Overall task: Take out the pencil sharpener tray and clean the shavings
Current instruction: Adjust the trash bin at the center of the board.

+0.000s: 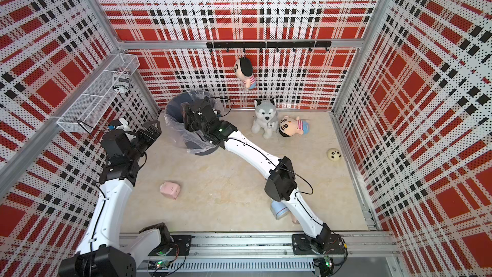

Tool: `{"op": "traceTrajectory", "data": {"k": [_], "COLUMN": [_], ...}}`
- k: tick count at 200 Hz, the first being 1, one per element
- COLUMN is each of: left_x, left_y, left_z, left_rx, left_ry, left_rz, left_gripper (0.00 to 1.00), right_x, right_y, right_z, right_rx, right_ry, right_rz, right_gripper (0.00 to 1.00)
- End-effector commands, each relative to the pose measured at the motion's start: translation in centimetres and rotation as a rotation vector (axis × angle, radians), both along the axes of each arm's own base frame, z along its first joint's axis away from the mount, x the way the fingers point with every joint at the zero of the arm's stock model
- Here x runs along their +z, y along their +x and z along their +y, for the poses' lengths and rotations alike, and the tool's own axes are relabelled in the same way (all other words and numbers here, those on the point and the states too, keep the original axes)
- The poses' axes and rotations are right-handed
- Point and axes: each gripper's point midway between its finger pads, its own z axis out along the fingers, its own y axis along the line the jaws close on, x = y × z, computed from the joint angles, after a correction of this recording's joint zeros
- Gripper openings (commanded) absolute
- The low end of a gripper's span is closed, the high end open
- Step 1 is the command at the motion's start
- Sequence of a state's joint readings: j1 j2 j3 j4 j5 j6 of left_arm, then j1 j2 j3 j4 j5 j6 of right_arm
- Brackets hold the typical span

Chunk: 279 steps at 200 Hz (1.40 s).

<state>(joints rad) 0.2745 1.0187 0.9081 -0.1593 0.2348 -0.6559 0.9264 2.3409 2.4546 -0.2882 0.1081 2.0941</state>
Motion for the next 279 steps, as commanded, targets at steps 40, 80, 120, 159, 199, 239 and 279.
{"op": "traceTrajectory", "data": {"k": [40, 80, 120, 159, 199, 239, 279], "left_x": [0.4, 0.9, 1.5, 1.1, 0.6, 1.2, 1.9], "left_y": [-0.5, -0.5, -0.6, -0.6, -0.9, -1.0, -1.3], "left_z": [0.1, 0.0, -0.7, -1.0, -1.1, -1.2, -1.3], "left_rx": [0.012, 0.008, -0.004, -0.001, -0.001, -0.005, -0.002], "left_ry": [0.029, 0.030, 0.030, 0.034, 0.041, 0.041, 0.040], "left_rz": [-0.006, -0.018, -0.033, -0.020, -0.009, -0.020, -0.033], "left_gripper": [0.98, 0.98, 0.98, 0.98, 0.98, 0.98, 0.98], "right_x": [-3.0, 4.0, 6.4, 1.9, -1.2, 4.3, 5.0], "right_y": [-0.1, -0.4, -0.3, 0.4, 0.4, 0.0, -0.4], "right_z": [-0.5, -1.0, -2.2, -1.0, -0.8, -1.9, -2.2], "right_rx": [-0.001, -0.005, -0.038, -0.023, -0.014, -0.030, -0.030], "right_ry": [0.025, 0.093, 0.123, 0.092, 0.053, 0.082, 0.079], "right_rz": [0.118, -0.011, -0.051, 0.032, 0.087, -0.018, -0.036], "right_gripper": [0.46, 0.46, 0.46, 0.46, 0.47, 0.47, 0.47]}}
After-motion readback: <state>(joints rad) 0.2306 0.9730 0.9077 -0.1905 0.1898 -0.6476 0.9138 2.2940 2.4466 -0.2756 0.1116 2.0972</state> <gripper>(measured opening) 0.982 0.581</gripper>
